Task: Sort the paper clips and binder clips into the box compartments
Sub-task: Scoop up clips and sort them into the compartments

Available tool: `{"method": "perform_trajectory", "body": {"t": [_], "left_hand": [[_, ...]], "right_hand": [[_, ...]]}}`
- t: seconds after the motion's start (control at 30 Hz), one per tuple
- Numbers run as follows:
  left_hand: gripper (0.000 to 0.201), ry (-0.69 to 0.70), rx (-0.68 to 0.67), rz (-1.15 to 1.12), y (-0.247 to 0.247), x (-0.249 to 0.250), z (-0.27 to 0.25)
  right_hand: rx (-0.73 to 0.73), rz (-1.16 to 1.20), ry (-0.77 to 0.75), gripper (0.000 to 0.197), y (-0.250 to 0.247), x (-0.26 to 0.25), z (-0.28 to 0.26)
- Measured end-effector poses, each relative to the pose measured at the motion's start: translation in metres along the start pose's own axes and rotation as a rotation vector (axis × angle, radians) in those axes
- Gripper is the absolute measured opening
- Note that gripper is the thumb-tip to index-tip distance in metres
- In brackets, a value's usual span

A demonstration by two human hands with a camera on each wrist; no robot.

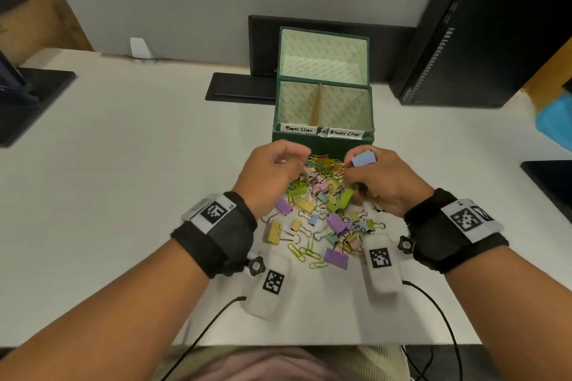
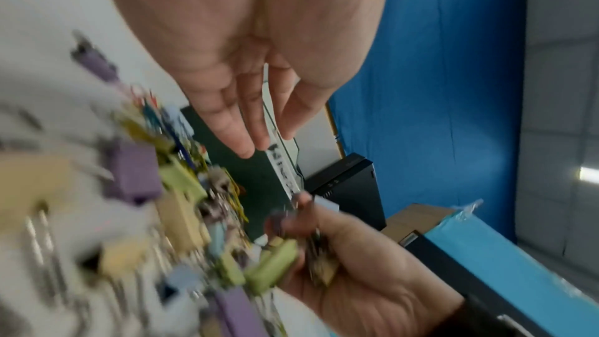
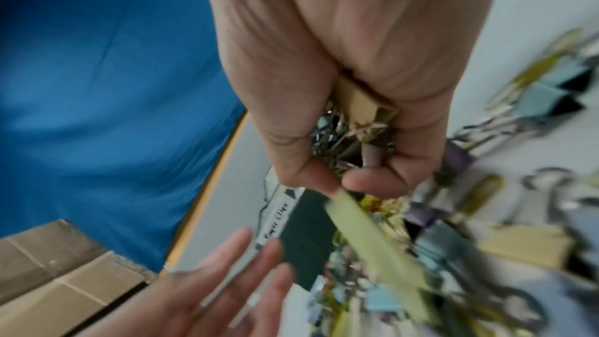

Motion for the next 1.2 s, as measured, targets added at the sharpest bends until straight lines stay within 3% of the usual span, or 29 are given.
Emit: {"method": "perform_trajectory", "body": {"t": [0.1,0.23,0.3,0.4,0.47,0.57,0.63,0.7,0.8,0.87,0.97,1.1,1.2], "left_hand": [[0.021,-0.157,-0.035,-0.222,0.023,-0.008,-0.009],[0.045,-0.543,-0.157,-0.696,0.059,-0.028,-0.021],[0.053,-0.669,-0.248,-0.904,0.07,-0.03,-0.028],[0.033,-0.748,-0.229,-1.15,0.074,-0.027,-0.031],[0.04,-0.722,-0.168,-1.227,0.069,-0.026,-0.031],[0.034,-0.789,-0.192,-1.407,0.073,-0.031,-0.027],[0.031,-0.768,-0.13,-1.323,0.066,-0.034,-0.022],[0.019,-0.721,-0.168,-1.223,0.064,-0.036,-0.018],[0.03,-0.791,-0.175,-1.178,0.06,-0.048,-0.012],[0.03,-0.695,-0.179,-1.127,0.058,-0.045,-0.01],[0.028,-0.676,-0.122,-1.139,0.051,-0.045,-0.01],[0.047,-0.858,-0.191,-1.219,0.059,-0.047,-0.015],[0.046,-0.838,-0.202,-1.318,0.055,-0.043,-0.008]], "right_hand": [[-0.011,0.043,-0.048,0.031,0.003,-0.021,-0.009],[-0.097,0.046,-0.187,0.03,0.023,-0.057,-0.031],[-0.157,-0.045,-0.265,0.027,0.04,-0.069,-0.042],[-0.239,-0.482,-0.479,0.024,0.074,-0.073,-0.056],[-0.266,-0.759,-0.572,0.028,0.091,-0.063,-0.056],[-0.303,-0.865,-0.569,0.04,0.096,-0.051,-0.051],[-0.328,-0.911,-0.581,0.05,0.096,-0.048,-0.051],[-0.323,-0.945,-0.626,0.053,0.095,-0.051,-0.052],[-0.31,-0.952,-0.658,0.062,0.091,-0.056,-0.051],[-0.332,-0.929,-0.618,0.077,0.085,-0.058,-0.048],[-0.343,-0.79,-0.536,0.092,0.072,-0.063,-0.046],[-0.193,-0.629,-0.492,0.081,0.043,-0.074,-0.047],[-0.078,-0.639,-0.449,0.077,0.019,-0.071,-0.044]]}}
Point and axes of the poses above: each hand's wrist, its own z-axis towards the middle knuckle, its own y-axis out of the palm, x = y × z, the point moved 9 cm from there along z, towards the middle knuckle, and after that the axes turned 10 degrees about x, right-handed, at the moved point
